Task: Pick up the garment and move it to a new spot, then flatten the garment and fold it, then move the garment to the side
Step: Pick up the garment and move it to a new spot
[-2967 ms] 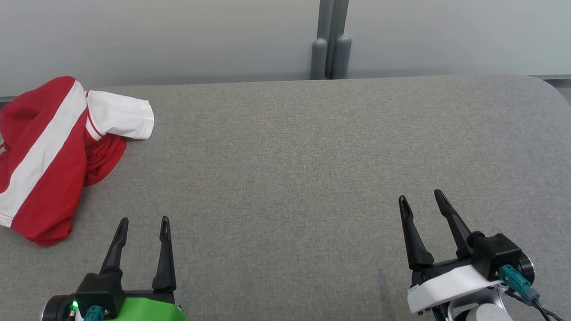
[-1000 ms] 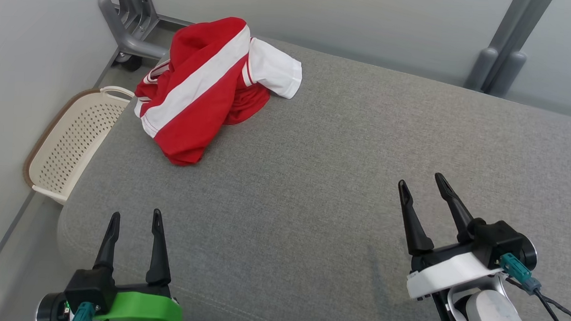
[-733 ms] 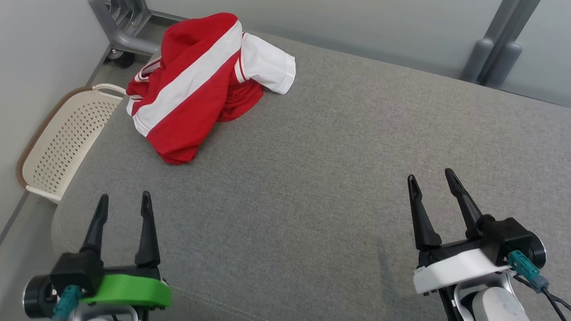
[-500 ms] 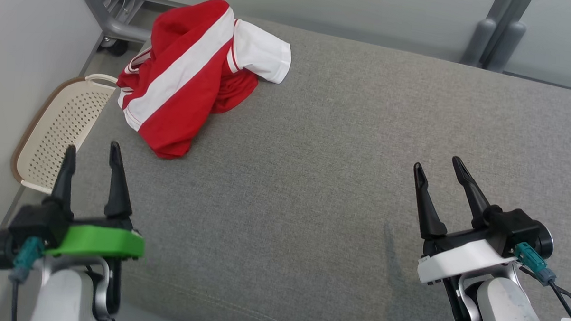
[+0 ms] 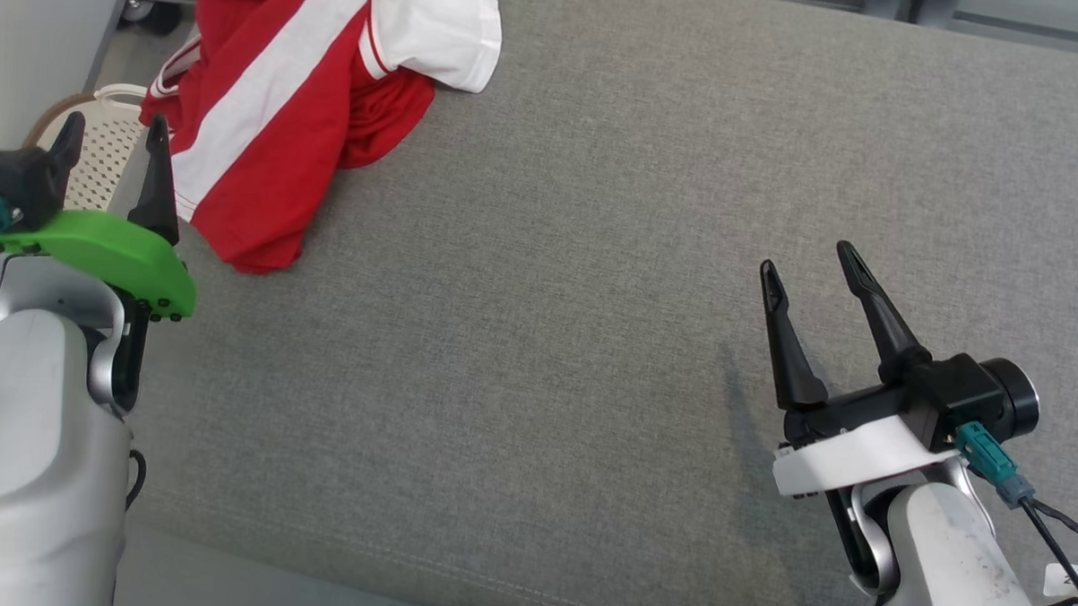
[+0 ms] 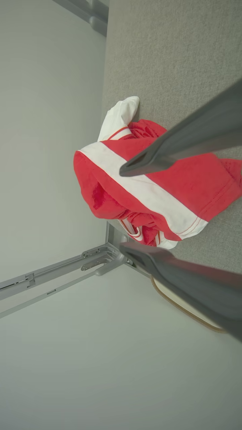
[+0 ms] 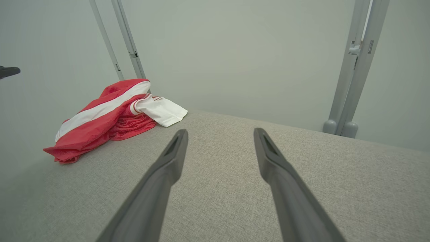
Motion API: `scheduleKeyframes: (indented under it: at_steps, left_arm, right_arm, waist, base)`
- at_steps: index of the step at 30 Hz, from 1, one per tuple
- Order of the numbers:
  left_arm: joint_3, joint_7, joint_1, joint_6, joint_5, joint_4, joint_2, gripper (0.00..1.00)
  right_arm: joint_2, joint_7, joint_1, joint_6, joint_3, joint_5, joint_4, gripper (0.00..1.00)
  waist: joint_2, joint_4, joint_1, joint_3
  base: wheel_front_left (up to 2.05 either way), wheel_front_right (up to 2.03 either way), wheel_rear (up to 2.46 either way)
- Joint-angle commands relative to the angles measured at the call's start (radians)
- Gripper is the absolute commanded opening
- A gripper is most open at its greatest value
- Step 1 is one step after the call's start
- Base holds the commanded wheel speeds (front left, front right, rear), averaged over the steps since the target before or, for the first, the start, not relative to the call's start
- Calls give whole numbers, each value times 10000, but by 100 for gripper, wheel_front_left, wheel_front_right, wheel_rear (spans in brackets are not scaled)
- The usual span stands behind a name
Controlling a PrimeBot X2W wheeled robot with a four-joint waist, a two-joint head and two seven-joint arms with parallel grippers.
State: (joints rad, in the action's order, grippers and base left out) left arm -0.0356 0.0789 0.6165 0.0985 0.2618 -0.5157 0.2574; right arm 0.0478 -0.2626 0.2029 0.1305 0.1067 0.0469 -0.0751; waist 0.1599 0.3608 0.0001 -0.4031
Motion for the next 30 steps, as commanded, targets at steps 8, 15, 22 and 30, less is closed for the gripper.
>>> scheduleKeyframes:
  at_steps: [8, 15, 22, 30]
  left_arm:
    - [-710, -572, 1530, 226, 184, -2298, -104, 100]
    - [-1305, -839, 2250, 307, 446, -3820, -392, 100]
    - [-2055, -716, 2670, 320, 965, -4911, -481, 100]
    - [-2273, -376, 3190, 295, 1043, -5955, -310, 100]
  right_arm:
    - [45, -39, 238, 4, 149, -395, -41, 100]
    - [205, -37, 451, 4, 112, -665, 174, 100]
    - [405, -39, 540, 4, 156, -793, 286, 100]
    - [432, -37, 726, 4, 168, -867, 476, 100]
  waist:
    - [0, -452, -1, -634]
    - [0, -617, -1, -1071]
    - [0, -722, -1, -1525]
    - [0, -918, -1, -1933]
  base:
    - [0, 0, 0]
    - [0, 0, 0]
    - [0, 0, 0]
    - [0, 0, 0]
